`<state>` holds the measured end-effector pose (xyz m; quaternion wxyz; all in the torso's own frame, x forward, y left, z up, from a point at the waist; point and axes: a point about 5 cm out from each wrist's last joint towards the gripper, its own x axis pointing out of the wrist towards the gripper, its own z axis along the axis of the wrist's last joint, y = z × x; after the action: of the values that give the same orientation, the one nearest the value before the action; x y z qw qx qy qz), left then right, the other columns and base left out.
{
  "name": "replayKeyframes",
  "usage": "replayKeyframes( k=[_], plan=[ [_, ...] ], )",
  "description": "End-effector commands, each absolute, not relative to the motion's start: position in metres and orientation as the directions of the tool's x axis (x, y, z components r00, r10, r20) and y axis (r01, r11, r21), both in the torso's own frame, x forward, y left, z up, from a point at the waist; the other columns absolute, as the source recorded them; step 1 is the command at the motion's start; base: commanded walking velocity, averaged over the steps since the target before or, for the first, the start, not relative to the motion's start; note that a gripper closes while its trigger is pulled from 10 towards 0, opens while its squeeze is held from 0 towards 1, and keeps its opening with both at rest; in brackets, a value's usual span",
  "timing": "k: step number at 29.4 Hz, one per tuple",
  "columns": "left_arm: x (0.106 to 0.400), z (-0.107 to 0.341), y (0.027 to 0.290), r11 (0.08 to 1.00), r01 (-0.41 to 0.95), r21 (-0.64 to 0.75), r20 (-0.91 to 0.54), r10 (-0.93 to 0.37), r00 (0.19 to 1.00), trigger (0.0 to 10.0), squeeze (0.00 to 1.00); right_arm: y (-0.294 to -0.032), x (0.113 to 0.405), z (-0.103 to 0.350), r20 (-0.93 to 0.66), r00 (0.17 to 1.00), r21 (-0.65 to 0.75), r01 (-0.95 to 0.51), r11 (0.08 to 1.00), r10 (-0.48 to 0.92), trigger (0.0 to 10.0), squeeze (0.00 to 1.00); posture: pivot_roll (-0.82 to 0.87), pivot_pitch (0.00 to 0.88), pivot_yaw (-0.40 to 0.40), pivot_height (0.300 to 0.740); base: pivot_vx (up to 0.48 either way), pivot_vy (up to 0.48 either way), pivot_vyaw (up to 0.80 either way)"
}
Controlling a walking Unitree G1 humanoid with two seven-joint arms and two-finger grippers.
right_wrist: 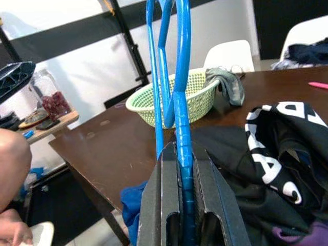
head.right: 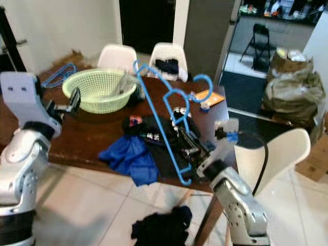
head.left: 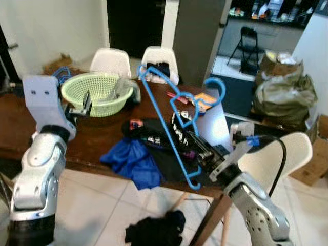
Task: Hang hanger
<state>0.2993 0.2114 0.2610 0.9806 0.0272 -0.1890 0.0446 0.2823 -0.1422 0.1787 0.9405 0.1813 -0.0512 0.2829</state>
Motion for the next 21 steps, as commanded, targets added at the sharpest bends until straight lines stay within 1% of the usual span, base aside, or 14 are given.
replayKeyframes(
  k=[1,21],
  plan=[
    [0.3,0.257,0.211,0.994,-0.1,0.035,0.359,0.081,0.93,10.0,0.0,-0.143,0.282,0.179,0.203,0.834,0.303,-0.552,0.777,0.513,10.0,0.0,0.06,0.0,-0.071,0.74,0.345,0.0,0.0],
    [0.299,0.26,0.221,0.99,-0.134,0.047,0.36,0.108,0.927,10.0,0.0,-0.143,0.282,0.181,0.204,0.837,0.301,-0.547,0.781,0.507,10.0,0.0,0.06,0.0,-0.067,0.74,0.335,0.0,0.0]
  ],
)
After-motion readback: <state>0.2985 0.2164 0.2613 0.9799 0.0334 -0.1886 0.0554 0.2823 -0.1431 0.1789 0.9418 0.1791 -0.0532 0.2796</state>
